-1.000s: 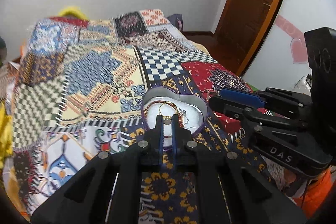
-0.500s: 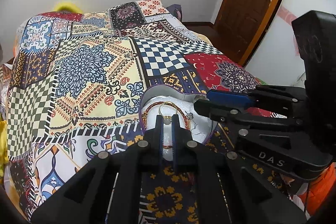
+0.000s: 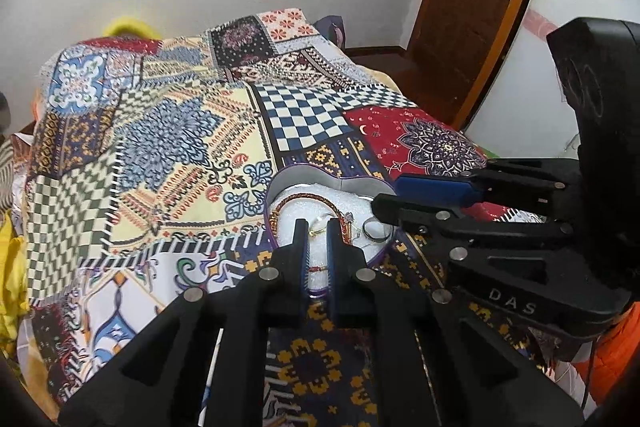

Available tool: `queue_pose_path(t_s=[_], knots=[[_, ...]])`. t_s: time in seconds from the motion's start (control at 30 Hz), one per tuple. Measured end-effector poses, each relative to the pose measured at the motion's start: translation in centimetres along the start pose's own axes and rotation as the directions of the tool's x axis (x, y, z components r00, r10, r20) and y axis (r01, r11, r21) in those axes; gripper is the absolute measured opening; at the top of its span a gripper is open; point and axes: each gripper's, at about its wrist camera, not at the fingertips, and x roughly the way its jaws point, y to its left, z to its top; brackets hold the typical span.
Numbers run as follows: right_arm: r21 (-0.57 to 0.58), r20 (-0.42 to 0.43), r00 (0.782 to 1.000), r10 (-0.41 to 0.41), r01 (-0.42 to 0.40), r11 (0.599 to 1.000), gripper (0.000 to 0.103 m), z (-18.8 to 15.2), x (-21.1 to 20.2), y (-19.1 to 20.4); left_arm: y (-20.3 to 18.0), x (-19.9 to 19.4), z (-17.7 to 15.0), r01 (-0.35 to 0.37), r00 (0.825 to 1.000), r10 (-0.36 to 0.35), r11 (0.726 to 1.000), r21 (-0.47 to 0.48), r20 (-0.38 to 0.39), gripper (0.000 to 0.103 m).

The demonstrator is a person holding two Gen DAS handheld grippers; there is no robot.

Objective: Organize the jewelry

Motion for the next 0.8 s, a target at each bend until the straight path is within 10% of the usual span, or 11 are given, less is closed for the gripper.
queue_pose_path(t_s=[0.8], knots=[[0.001,0.113,0.987,-0.116,0.117,0.993,0.036,-3.1,-7.9,1.6,-1.7,-7.9,-3.6,-0.076,0.996,0.076,0.997,0.001,0.041,0.022]])
